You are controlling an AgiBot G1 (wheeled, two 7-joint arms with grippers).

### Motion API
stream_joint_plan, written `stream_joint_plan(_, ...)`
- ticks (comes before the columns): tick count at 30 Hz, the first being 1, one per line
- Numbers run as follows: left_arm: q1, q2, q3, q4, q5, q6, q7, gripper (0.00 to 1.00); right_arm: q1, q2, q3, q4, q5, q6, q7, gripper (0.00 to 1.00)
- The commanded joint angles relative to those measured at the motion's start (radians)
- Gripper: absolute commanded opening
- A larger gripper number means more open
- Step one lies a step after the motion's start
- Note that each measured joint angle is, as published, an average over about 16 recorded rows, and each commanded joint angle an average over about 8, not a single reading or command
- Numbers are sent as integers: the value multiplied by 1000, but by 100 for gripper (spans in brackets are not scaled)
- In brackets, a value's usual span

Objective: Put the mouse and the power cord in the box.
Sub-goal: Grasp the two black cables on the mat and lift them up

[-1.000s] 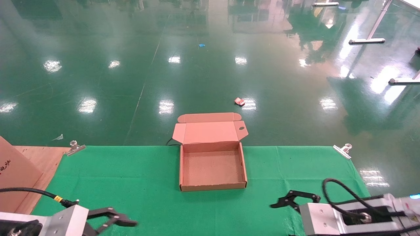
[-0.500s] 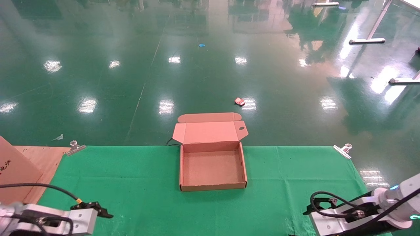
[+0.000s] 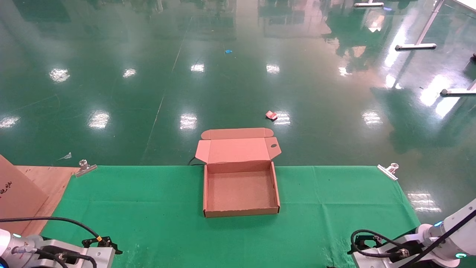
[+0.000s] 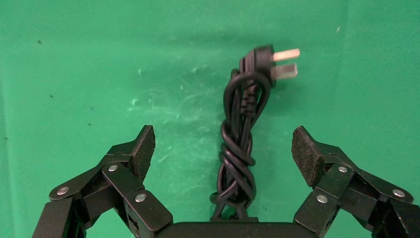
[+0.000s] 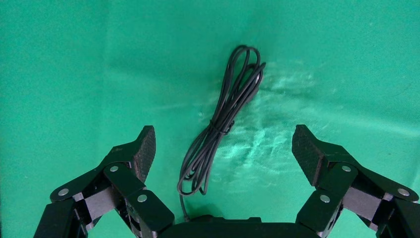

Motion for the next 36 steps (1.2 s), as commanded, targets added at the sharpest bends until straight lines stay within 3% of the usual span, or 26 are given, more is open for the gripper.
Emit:
stream_joint_plan(1,-2,8,6,23,13,-14,13,100,1,-12,-5,-33,-10,17,-22,100)
stream_joint_plan(11,8,36,3,156,12,-66,96,100,10,-84,-17,-158,-32,103,-99,100)
stream_joint_plan(21,-13,65,-11,281,-11,-83,176,100,26,-139,-25,-270,-43,139,-150,100)
stream_joint_plan(23,-17,69,-14,304,-17,-83,191,76,31,-144,-25,-287,-42,144,-161,84)
stream_joint_plan(29,-32,79,-18,364,-25,-78,235,1,43,-155,-24,-330,-42,155,-194,9)
stream_joint_plan(31,-39,84,-17,380,-23,-75,248,0,47,-158,-24,-343,-42,156,-204,0)
stream_joint_plan(36,-54,92,-18,414,-25,-69,272,0,56,-164,-23,-371,-39,156,-226,0)
